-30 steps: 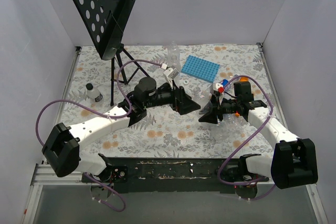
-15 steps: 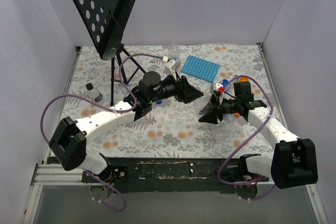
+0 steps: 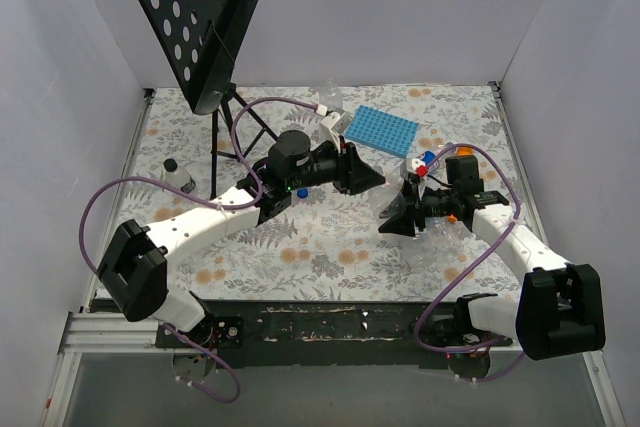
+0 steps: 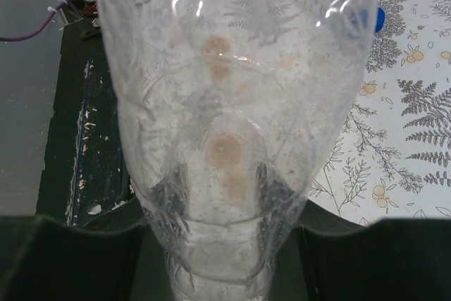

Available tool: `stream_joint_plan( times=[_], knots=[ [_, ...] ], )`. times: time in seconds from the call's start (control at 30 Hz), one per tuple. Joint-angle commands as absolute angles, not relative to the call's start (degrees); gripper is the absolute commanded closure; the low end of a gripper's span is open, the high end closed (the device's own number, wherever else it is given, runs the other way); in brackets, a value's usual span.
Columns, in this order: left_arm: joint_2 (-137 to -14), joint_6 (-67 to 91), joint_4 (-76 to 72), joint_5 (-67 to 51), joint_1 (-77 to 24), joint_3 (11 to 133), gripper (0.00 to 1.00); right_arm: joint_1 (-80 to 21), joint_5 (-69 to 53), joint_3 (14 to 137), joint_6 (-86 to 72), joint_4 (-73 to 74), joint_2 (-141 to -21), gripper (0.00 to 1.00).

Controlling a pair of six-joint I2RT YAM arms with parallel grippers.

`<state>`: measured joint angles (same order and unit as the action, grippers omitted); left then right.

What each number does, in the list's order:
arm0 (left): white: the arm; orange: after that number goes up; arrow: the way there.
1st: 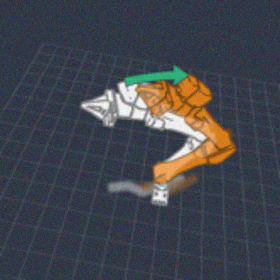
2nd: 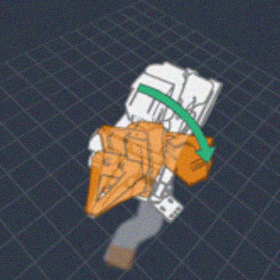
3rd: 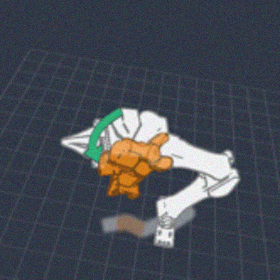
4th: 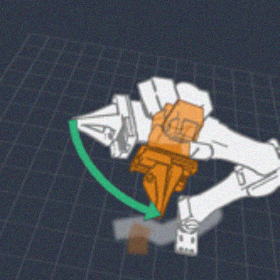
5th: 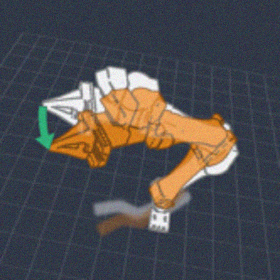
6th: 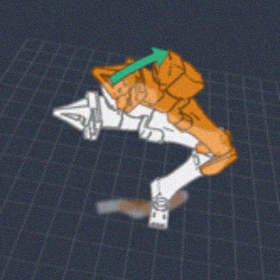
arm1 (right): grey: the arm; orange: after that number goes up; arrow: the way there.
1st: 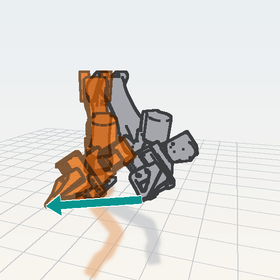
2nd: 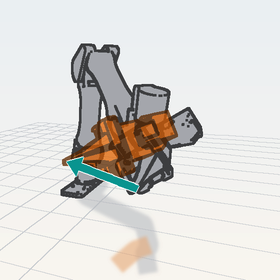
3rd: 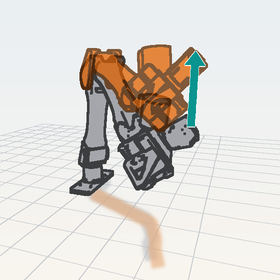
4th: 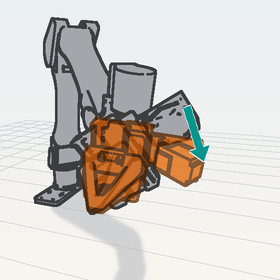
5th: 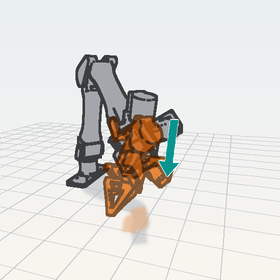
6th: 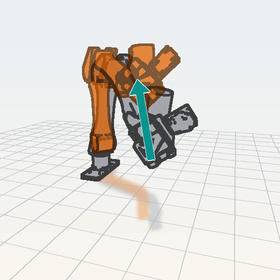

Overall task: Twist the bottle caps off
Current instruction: Place the plastic bottle at the center of the board.

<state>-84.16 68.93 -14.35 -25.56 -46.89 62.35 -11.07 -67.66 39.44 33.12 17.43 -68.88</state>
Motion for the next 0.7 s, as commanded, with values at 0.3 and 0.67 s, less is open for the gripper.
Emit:
stream_joint_plan(
  times=[0.3,0.67],
  knots=[
    [-74.89,60.03,-1.85,-20.31,-46.06,61.35,1.0,-10.99,-69.53,38.94,34.71,16.87,-66.1,0.17],
    [-68.47,55.03,6.85,-13.99,-41.75,60.21,1.0,-10.9,-65.57,39.11,37.0,17.66,-64.69,0.13]
  ],
)
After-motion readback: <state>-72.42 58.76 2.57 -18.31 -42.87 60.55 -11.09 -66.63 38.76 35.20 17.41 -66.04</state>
